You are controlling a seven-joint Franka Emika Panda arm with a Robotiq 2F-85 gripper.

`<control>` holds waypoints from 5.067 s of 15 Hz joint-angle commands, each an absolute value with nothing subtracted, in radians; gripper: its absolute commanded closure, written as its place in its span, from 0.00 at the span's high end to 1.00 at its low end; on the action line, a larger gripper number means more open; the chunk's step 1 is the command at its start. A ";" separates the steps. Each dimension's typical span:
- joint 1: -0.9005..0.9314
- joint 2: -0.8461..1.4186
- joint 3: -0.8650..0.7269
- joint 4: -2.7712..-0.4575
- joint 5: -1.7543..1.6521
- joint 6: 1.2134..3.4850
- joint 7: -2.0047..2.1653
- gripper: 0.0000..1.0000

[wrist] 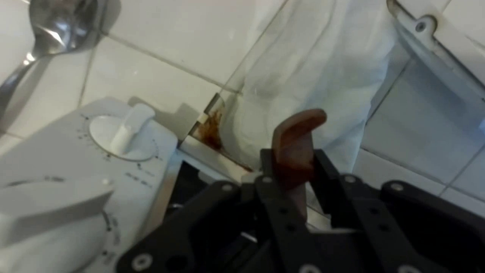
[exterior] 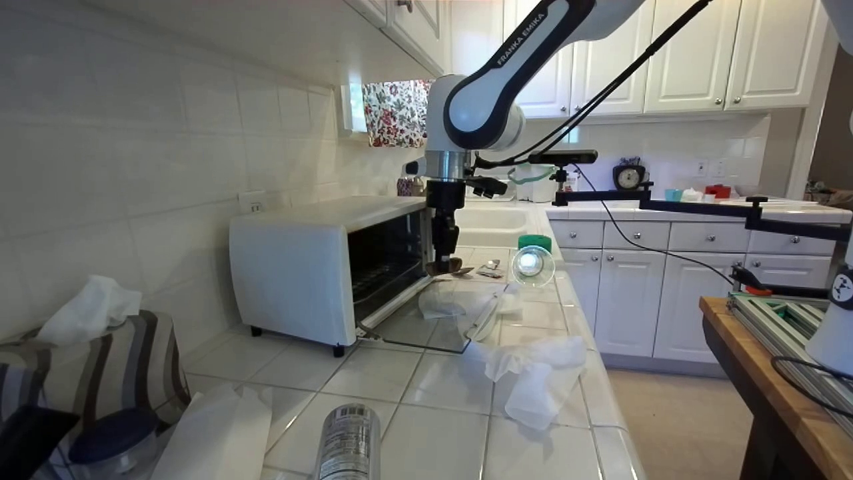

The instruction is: Place the brown object to the right of the oven in the oven

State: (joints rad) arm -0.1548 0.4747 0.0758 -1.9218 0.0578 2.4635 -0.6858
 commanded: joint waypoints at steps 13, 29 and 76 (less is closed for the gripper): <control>-0.165 0.468 0.106 -1.932 0.104 2.466 -0.684 0.27; 0.067 0.470 0.010 -1.940 -0.278 2.585 -0.294 0.07; 0.231 0.599 0.010 -1.818 -1.261 2.343 0.535 0.27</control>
